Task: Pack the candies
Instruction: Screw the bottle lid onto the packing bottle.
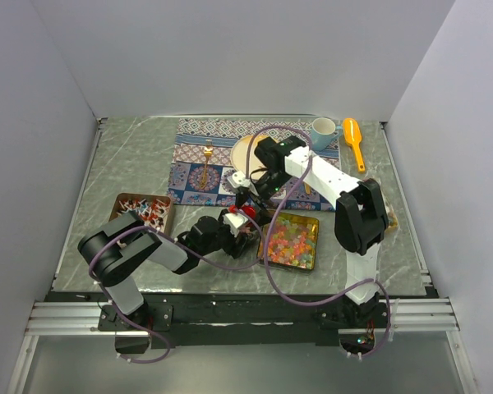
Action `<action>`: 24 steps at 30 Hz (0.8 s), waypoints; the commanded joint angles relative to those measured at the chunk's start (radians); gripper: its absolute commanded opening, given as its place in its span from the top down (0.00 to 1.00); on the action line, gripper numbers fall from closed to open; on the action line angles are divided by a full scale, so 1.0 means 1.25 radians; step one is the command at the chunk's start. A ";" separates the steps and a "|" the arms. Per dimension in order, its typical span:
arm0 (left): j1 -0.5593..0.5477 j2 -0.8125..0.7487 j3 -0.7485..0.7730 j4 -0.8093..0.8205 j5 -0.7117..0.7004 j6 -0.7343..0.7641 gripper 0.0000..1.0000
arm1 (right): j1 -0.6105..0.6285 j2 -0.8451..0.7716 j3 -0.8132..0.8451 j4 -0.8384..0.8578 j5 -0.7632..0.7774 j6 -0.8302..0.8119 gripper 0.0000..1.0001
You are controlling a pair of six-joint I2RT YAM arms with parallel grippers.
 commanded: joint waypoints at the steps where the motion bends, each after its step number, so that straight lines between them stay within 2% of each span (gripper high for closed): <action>1: 0.004 0.031 -0.002 -0.110 -0.021 0.006 0.99 | -0.002 -0.001 -0.014 0.037 0.023 0.092 0.17; 3: 0.003 0.032 -0.002 -0.110 -0.023 0.006 0.99 | -0.004 -0.012 -0.032 0.056 0.036 0.107 0.20; 13: 0.004 0.034 -0.002 -0.109 -0.027 0.004 0.99 | -0.004 -0.142 -0.224 0.368 0.096 0.327 0.26; 15: 0.003 0.034 -0.002 -0.109 -0.025 0.006 0.99 | -0.004 -0.166 -0.258 0.400 0.109 0.352 0.30; 18: 0.003 0.034 -0.002 -0.109 -0.028 0.004 0.99 | -0.004 -0.182 -0.282 0.452 0.131 0.437 0.38; 24: 0.003 0.035 -0.001 -0.110 -0.038 0.001 0.99 | 0.005 -0.232 -0.360 0.557 0.195 0.616 0.40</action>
